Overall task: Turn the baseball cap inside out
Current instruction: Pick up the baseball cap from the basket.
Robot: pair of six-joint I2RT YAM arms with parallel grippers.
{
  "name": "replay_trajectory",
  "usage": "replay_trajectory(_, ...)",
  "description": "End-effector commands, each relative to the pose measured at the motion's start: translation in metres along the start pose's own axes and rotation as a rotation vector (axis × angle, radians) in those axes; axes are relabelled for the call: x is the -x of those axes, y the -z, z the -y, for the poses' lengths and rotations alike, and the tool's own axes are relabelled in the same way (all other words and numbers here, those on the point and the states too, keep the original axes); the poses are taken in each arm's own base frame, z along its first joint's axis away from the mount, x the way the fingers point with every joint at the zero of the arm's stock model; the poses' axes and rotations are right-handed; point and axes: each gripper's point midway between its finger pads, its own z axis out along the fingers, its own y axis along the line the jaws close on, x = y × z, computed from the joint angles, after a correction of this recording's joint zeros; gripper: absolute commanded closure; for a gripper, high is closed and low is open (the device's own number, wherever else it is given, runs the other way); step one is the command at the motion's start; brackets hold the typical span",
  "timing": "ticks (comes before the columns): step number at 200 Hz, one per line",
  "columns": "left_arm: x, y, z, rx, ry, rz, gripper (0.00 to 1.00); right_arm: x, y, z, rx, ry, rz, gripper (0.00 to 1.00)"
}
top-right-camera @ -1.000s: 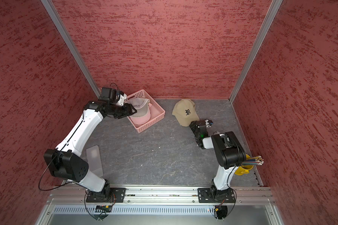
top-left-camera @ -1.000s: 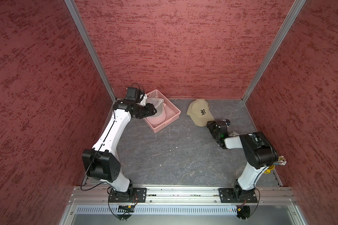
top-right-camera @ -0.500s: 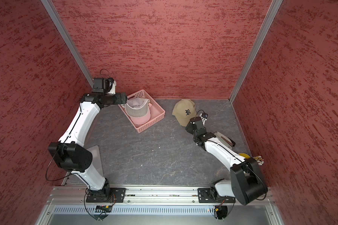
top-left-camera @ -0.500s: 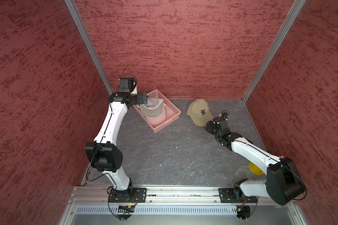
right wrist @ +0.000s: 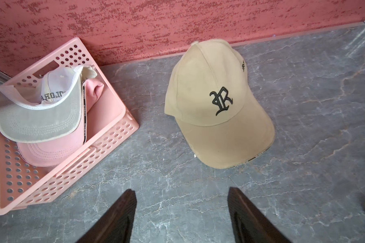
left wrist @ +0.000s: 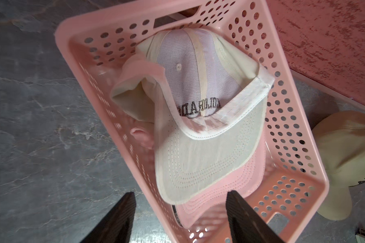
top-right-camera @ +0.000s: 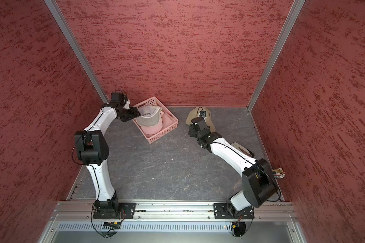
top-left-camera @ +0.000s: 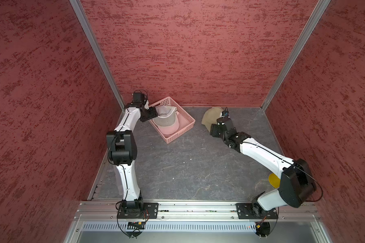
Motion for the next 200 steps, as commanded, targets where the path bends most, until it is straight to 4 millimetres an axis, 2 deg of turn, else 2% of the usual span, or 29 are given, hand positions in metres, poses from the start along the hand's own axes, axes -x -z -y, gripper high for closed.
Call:
replay_trajectory(1,0.022,-0.003,0.006,-0.023,0.016,0.063,0.31,0.006,0.003,-0.013,0.049,-0.001,0.0,0.27)
replay_trajectory(20,0.022,-0.014,0.006,-0.043,0.021,0.052,0.36,0.003,0.002,-0.014,0.059,-0.001,-0.01,0.27)
replay_trajectory(68,0.015,-0.037,0.023,-0.131,0.015,-0.005,0.69,0.002,-0.001,-0.016,0.061,0.005,-0.021,0.28)
replay_trajectory(100,0.015,-0.04,0.029,-0.16,0.008,-0.01,0.72,-0.002,-0.004,-0.02,0.074,0.006,-0.036,0.28)
replay_trajectory(124,0.008,-0.05,0.031,-0.157,-0.004,-0.041,0.72,-0.004,-0.006,-0.022,0.084,0.004,-0.043,0.28)
replay_trajectory(156,0.002,-0.059,0.034,-0.162,-0.009,-0.059,0.82,-0.005,-0.008,-0.025,0.101,-0.006,-0.046,0.28)
replay_trajectory(163,0.003,-0.058,0.035,-0.169,-0.007,-0.058,0.86,-0.005,-0.007,-0.025,0.104,-0.006,-0.046,0.28)
replay_trajectory(166,0.004,-0.057,0.036,-0.172,-0.006,-0.057,0.9,-0.006,-0.008,-0.025,0.104,-0.004,-0.048,0.28)
replay_trajectory(169,0.004,-0.056,0.036,-0.174,-0.005,-0.057,1.0,-0.006,-0.008,-0.025,0.104,-0.003,-0.048,0.28)
replay_trajectory(182,0.01,-0.045,0.041,-0.185,-0.006,-0.027,1.0,-0.007,-0.008,-0.025,0.103,-0.003,-0.051,0.28)
replay_trajectory(200,0.025,-0.019,0.056,-0.231,-0.019,0.04,1.0,-0.01,-0.01,-0.025,0.106,-0.001,-0.058,0.28)
